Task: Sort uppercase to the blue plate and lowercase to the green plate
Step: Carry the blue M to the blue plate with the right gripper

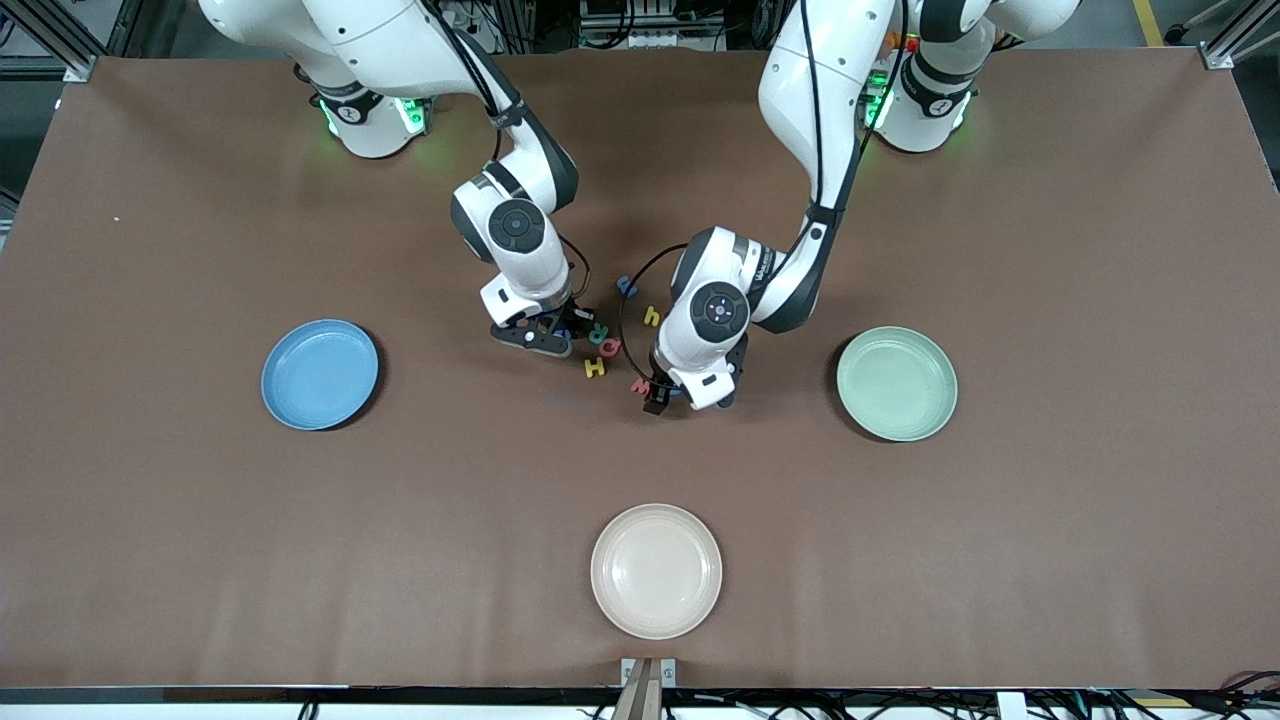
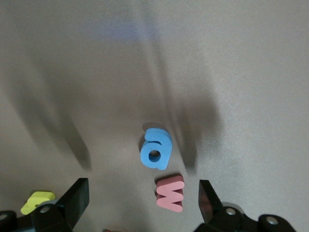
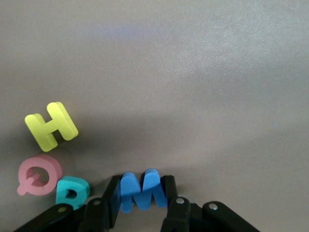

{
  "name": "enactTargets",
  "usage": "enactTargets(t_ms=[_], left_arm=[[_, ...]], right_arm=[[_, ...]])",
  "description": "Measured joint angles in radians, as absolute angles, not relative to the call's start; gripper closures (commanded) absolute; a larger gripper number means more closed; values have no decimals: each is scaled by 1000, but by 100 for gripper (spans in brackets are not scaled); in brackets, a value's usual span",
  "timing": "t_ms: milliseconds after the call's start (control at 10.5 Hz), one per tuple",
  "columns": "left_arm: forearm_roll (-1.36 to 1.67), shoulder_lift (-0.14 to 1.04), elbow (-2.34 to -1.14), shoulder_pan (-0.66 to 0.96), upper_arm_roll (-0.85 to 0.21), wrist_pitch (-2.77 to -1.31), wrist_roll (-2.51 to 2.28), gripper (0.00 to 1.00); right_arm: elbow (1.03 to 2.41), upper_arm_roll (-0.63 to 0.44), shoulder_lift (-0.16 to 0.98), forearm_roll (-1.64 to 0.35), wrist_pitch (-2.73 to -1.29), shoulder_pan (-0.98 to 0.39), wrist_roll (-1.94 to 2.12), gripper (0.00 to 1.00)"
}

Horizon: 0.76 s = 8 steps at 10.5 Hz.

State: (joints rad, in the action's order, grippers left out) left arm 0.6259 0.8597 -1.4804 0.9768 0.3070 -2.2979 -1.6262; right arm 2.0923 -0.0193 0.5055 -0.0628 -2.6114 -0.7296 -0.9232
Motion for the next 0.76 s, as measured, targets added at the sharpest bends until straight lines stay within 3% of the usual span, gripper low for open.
enactTargets(t_ms=[286, 572, 763], left_arm=[[594, 873, -1490, 976, 307, -2294, -1607, 0], [562, 878, -1493, 977, 307, -2291, -1587, 0], [559, 878, -1493, 976, 308, -2289, -1586, 22]], right_arm=[[2090, -30, 494, -63, -2622, -715, -928, 100], [2085, -41, 421, -62, -2537, -571, -832, 100], [2083, -46, 391, -62, -2502, -414, -677, 100]])
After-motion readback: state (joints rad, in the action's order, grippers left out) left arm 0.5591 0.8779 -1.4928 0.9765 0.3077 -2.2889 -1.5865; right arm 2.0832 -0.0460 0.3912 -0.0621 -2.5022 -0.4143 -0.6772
